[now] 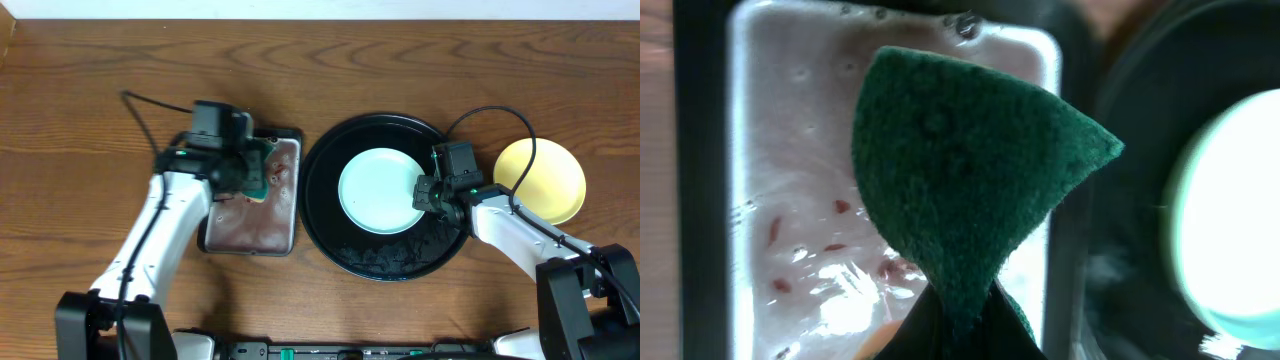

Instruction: Clean dirty plates on tray and stack at the side

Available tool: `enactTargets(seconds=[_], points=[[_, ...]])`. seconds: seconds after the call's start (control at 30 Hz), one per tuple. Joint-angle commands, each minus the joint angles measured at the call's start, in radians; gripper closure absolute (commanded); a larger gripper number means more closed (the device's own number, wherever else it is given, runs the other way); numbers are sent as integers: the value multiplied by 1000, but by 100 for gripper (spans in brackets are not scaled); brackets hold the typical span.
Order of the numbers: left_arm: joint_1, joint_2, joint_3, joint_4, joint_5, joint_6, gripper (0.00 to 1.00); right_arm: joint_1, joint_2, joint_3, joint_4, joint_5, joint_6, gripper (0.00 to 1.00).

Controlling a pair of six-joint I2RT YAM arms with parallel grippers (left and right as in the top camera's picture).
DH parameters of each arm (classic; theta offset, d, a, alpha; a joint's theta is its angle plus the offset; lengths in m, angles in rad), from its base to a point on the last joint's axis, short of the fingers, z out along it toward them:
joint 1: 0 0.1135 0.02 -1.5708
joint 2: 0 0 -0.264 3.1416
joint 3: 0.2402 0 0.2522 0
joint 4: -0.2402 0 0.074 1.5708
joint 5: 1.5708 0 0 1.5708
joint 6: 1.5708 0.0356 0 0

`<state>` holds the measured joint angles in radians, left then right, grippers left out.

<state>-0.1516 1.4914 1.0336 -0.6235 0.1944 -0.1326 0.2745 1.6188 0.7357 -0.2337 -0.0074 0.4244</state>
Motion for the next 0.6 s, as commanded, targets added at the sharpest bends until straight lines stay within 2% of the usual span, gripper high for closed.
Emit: enactTargets(seconds=[0.0, 0.33, 0.5, 0.57], points=[[-79, 12, 5, -4, -226, -60, 93, 0, 25, -20, -18, 86, -14, 99], [-140, 50, 111, -150, -204, -83, 93, 0, 25, -20, -21, 85, -14, 99], [-149, 63, 113, -92, 107, -24, 93, 0, 25, -20, -29, 85, -14, 99], [-167, 63, 113, -32, 166, -41, 93, 0, 25, -20, -32, 85, -14, 99]])
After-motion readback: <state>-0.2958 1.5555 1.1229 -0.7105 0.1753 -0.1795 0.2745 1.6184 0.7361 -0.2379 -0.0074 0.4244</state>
